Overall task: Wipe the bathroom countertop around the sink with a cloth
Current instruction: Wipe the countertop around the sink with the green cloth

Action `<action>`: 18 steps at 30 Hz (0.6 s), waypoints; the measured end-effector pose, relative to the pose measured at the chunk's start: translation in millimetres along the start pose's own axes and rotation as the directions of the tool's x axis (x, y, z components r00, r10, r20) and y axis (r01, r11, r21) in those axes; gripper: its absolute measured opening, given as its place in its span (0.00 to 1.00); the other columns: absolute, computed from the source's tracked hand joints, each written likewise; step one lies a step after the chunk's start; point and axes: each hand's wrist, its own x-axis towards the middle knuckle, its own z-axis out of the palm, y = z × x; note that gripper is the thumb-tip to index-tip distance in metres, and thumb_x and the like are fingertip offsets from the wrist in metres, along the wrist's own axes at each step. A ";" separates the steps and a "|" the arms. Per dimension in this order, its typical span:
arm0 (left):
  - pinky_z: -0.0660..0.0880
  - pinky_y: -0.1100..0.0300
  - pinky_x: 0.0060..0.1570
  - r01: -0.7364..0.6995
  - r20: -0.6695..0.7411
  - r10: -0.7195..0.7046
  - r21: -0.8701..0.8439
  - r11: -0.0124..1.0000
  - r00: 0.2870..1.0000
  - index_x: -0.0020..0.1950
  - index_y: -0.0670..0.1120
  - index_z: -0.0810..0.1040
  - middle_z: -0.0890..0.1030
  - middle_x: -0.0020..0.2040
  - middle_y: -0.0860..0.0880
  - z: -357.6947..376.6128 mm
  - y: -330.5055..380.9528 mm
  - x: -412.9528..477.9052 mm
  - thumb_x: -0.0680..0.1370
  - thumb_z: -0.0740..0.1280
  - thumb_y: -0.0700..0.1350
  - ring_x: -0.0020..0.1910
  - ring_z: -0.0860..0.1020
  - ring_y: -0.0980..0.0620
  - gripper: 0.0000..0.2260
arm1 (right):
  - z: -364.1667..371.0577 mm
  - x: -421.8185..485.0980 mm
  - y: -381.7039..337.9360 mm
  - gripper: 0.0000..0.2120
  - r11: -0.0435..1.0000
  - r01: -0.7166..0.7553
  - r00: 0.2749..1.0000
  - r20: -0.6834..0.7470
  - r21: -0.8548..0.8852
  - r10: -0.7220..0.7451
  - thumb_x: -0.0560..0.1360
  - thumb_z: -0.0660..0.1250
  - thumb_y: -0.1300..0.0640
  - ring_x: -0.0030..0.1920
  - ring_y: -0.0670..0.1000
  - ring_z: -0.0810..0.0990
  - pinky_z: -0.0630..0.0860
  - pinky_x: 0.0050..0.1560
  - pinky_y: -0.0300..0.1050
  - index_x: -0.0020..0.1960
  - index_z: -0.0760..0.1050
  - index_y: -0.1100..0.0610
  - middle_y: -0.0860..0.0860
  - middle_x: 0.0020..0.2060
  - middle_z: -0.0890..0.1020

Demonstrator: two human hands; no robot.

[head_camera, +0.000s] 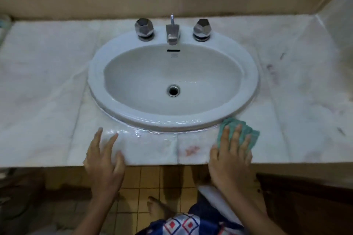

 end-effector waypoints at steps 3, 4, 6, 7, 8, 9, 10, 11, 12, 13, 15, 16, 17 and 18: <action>0.59 0.38 0.67 0.209 -0.153 -0.208 -0.010 0.978 0.966 0.67 0.44 0.75 0.62 0.76 0.44 -36.4 -72.2 28.1 0.73 0.59 0.48 0.72 0.62 0.40 0.24 | 25.2 -43.5 -66.6 0.34 0.995 0.097 0.994 0.051 0.033 -0.099 0.75 0.40 0.41 0.76 0.60 0.35 0.43 0.73 0.60 0.79 0.44 0.52 0.54 0.77 0.39; 0.59 0.39 0.67 0.246 -0.189 -0.238 0.015 0.969 0.952 0.67 0.43 0.74 0.62 0.76 0.43 -48.5 -98.1 41.5 0.73 0.59 0.48 0.72 0.61 0.40 0.24 | 33.5 -55.2 -86.9 0.34 0.988 0.152 0.986 0.063 0.034 -0.154 0.75 0.40 0.40 0.76 0.59 0.35 0.43 0.73 0.60 0.79 0.45 0.52 0.54 0.77 0.40; 0.58 0.38 0.68 0.341 -0.211 -0.320 0.073 0.937 0.924 0.69 0.45 0.72 0.60 0.77 0.43 -70.7 -145.2 71.7 0.74 0.59 0.48 0.73 0.59 0.39 0.24 | 49.9 -72.1 -123.2 0.34 0.961 0.275 0.957 0.090 0.007 -0.275 0.76 0.42 0.41 0.76 0.58 0.36 0.41 0.74 0.59 0.79 0.46 0.52 0.54 0.77 0.41; 0.57 0.37 0.68 0.388 -0.194 -0.365 0.102 0.916 0.911 0.71 0.46 0.70 0.58 0.77 0.43 -78.4 -165.1 86.8 0.75 0.59 0.49 0.74 0.58 0.39 0.24 | 56.4 -76.9 -140.2 0.33 0.939 0.343 0.935 0.099 -0.011 -0.340 0.77 0.43 0.41 0.76 0.58 0.37 0.40 0.74 0.58 0.79 0.46 0.52 0.54 0.78 0.43; 0.57 0.36 0.68 0.420 -0.170 -0.396 0.137 0.897 0.902 0.72 0.47 0.68 0.57 0.77 0.43 -83.2 -181.4 100.1 0.76 0.58 0.49 0.74 0.56 0.39 0.24 | 62.3 -78.9 -156.2 0.32 0.909 0.415 0.906 0.109 -0.028 -0.410 0.78 0.44 0.41 0.77 0.58 0.38 0.40 0.74 0.57 0.79 0.46 0.52 0.54 0.78 0.44; 0.57 0.35 0.68 0.434 -0.151 -0.411 0.179 0.883 0.899 0.73 0.47 0.67 0.57 0.77 0.42 -85.2 -193.9 109.8 0.77 0.57 0.50 0.75 0.56 0.39 0.23 | 67.7 -77.8 -170.6 0.31 0.869 0.492 0.866 0.130 -0.047 -0.483 0.78 0.45 0.42 0.77 0.57 0.38 0.41 0.74 0.56 0.79 0.45 0.51 0.53 0.78 0.44; 0.57 0.35 0.67 0.438 -0.139 -0.416 0.222 0.871 0.898 0.73 0.48 0.65 0.58 0.77 0.42 -85.3 -202.0 116.1 0.78 0.56 0.51 0.75 0.55 0.39 0.23 | 72.2 -73.8 -184.0 0.30 0.822 0.566 0.819 0.159 -0.061 -0.552 0.79 0.45 0.42 0.77 0.56 0.37 0.41 0.75 0.56 0.79 0.43 0.50 0.51 0.78 0.42; 0.58 0.36 0.66 0.437 -0.132 -0.417 0.252 0.863 0.899 0.73 0.49 0.65 0.58 0.77 0.42 -83.4 -207.6 119.1 0.78 0.56 0.51 0.75 0.55 0.40 0.23 | 75.2 -67.1 -196.7 0.30 0.778 0.625 0.772 0.188 -0.060 -0.606 0.80 0.44 0.43 0.77 0.54 0.35 0.41 0.75 0.55 0.78 0.40 0.48 0.50 0.78 0.39; 0.58 0.37 0.66 0.438 -0.132 -0.418 0.265 0.859 0.899 0.73 0.49 0.65 0.59 0.77 0.43 -81.8 -209.8 120.0 0.78 0.57 0.52 0.75 0.56 0.40 0.23 | 76.0 -58.7 -209.7 0.29 0.743 0.668 0.734 0.212 -0.049 -0.646 0.80 0.43 0.43 0.76 0.52 0.34 0.40 0.75 0.54 0.78 0.37 0.47 0.48 0.77 0.37; 0.59 0.38 0.65 0.442 -0.137 -0.420 0.264 0.858 0.897 0.73 0.50 0.65 0.59 0.77 0.43 -80.4 -210.6 119.4 0.78 0.58 0.52 0.75 0.56 0.41 0.23 | 76.3 -49.7 -222.9 0.29 0.714 0.699 0.704 0.224 -0.048 -0.674 0.81 0.42 0.43 0.76 0.51 0.34 0.39 0.76 0.53 0.77 0.35 0.46 0.47 0.77 0.36; 0.60 0.39 0.64 0.454 -0.148 -0.430 0.246 0.856 0.891 0.73 0.50 0.65 0.60 0.77 0.44 -79.3 -210.2 118.7 0.78 0.60 0.52 0.75 0.56 0.42 0.23 | 76.8 -33.2 -252.2 0.28 0.673 0.736 0.667 0.238 -0.070 -0.706 0.81 0.41 0.43 0.76 0.49 0.36 0.39 0.76 0.51 0.77 0.34 0.45 0.46 0.76 0.36; 0.60 0.40 0.64 0.461 -0.153 -0.436 0.236 0.856 0.887 0.73 0.51 0.66 0.60 0.77 0.45 -79.3 -210.9 118.6 0.78 0.60 0.52 0.75 0.56 0.42 0.23 | 78.2 -26.4 -268.9 0.28 0.661 0.747 0.657 0.238 -0.075 -0.715 0.81 0.41 0.43 0.77 0.49 0.37 0.38 0.75 0.50 0.77 0.34 0.44 0.45 0.77 0.37; 0.60 0.40 0.64 0.462 -0.161 -0.435 0.229 0.857 0.886 0.72 0.51 0.66 0.60 0.77 0.45 -78.9 -211.6 118.7 0.77 0.60 0.52 0.75 0.56 0.42 0.23 | 80.1 -19.4 -286.8 0.28 0.653 0.753 0.651 0.229 -0.076 -0.724 0.81 0.42 0.43 0.77 0.49 0.38 0.38 0.75 0.49 0.77 0.35 0.45 0.45 0.77 0.38; 0.61 0.41 0.64 0.463 -0.171 -0.433 0.223 0.858 0.885 0.72 0.51 0.66 0.61 0.77 0.45 -78.4 -212.5 118.7 0.77 0.60 0.53 0.75 0.57 0.42 0.23 | 83.4 -11.9 -306.0 0.28 0.649 0.757 0.648 0.216 -0.078 -0.730 0.81 0.43 0.44 0.77 0.49 0.39 0.38 0.75 0.49 0.77 0.37 0.45 0.46 0.77 0.39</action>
